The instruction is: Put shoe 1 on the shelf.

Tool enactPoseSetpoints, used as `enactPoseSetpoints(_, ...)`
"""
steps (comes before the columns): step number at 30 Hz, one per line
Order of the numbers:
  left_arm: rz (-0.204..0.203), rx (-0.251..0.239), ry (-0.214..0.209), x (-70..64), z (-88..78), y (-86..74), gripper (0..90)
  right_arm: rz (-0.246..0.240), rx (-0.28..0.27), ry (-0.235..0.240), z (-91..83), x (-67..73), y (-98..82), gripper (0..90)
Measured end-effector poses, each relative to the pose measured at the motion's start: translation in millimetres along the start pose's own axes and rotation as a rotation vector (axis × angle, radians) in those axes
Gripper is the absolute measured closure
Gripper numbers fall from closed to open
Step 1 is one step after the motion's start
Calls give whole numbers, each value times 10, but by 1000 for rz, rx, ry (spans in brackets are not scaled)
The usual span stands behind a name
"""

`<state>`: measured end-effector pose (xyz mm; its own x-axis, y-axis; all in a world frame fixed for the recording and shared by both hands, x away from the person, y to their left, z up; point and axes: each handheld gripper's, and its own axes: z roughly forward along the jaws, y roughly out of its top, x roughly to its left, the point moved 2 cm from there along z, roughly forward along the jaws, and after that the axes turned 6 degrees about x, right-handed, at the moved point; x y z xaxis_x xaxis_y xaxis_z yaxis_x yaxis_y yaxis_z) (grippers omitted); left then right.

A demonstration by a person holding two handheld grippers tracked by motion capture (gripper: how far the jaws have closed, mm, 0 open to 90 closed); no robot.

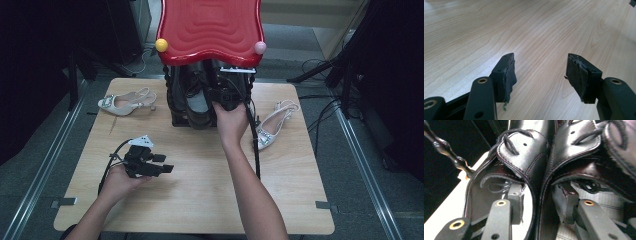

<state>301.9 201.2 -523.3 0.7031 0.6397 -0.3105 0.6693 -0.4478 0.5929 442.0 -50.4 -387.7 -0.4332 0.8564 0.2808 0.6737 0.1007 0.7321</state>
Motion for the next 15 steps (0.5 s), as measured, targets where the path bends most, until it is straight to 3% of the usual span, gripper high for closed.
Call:
enactPoseSetpoints(9, -16, -13, -7, -4, -19, 30, 430, -14, -17, 51, -256, -42, -49, 587)
enactPoseSetpoints(15, 1, -25, -21, -62, -100, 174, 520, -68, -31, 91, -461, -22, -132, 551)
